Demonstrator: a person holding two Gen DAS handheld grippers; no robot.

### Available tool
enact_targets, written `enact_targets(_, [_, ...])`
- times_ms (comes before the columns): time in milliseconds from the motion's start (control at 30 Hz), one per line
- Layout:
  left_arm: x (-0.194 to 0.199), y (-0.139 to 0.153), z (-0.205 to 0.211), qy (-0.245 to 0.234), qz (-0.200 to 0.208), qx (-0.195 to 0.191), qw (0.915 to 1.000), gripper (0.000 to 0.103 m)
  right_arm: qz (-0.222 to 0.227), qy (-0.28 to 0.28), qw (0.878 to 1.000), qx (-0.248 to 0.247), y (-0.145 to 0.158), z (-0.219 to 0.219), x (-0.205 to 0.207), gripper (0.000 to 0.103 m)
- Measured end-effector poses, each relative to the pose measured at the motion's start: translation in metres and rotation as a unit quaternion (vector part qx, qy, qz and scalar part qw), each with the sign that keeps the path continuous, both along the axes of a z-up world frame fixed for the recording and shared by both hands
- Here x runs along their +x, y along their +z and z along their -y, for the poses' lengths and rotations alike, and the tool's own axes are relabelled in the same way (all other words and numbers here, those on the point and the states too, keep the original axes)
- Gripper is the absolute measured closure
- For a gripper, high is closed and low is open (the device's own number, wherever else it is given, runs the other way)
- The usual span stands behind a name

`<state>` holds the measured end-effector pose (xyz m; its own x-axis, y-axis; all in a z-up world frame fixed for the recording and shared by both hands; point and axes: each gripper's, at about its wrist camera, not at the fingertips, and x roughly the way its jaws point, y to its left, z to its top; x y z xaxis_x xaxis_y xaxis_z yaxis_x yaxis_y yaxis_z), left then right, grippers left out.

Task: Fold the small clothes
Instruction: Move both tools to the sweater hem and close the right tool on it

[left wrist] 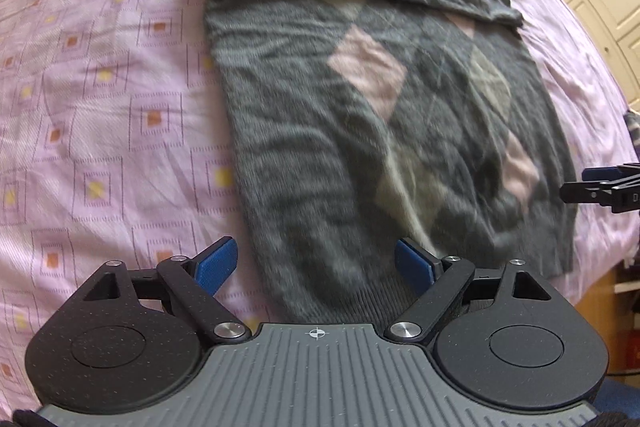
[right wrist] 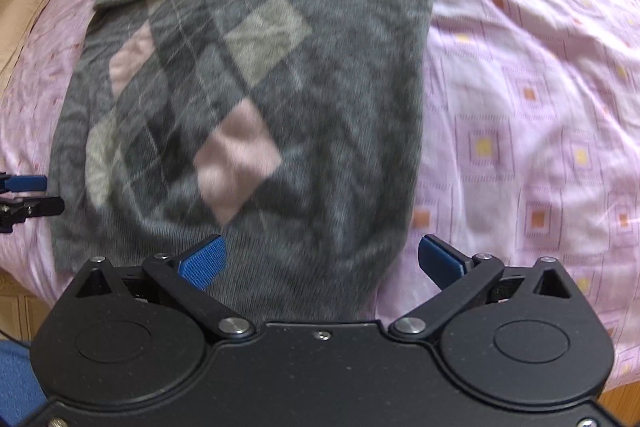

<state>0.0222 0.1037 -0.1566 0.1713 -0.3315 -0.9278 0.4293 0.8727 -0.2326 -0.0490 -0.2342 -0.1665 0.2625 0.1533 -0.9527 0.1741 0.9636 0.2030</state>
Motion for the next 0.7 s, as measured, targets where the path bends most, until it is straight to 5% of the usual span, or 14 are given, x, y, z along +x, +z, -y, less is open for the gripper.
enact_targets(333, [-0.028, -0.015, -0.002, 0.034, -0.005, 0.010, 0.9994, 0.017, 0.003, 0.045, 0.999, 0.026, -0.025, -0.006, -0.014, 0.000])
enact_targets(433, [-0.035, -0.018, 0.004, 0.039, 0.008, 0.018, 0.9990, 0.008, 0.022, 0.052, 0.998, 0.029, -0.025, -0.006, -0.022, 0.000])
enact_targets(700, [-0.049, -0.026, 0.034, 0.042, 0.062, 0.092, 0.9929, 0.000, 0.057, 0.074, 0.994, 0.054, -0.025, 0.005, -0.035, 0.000])
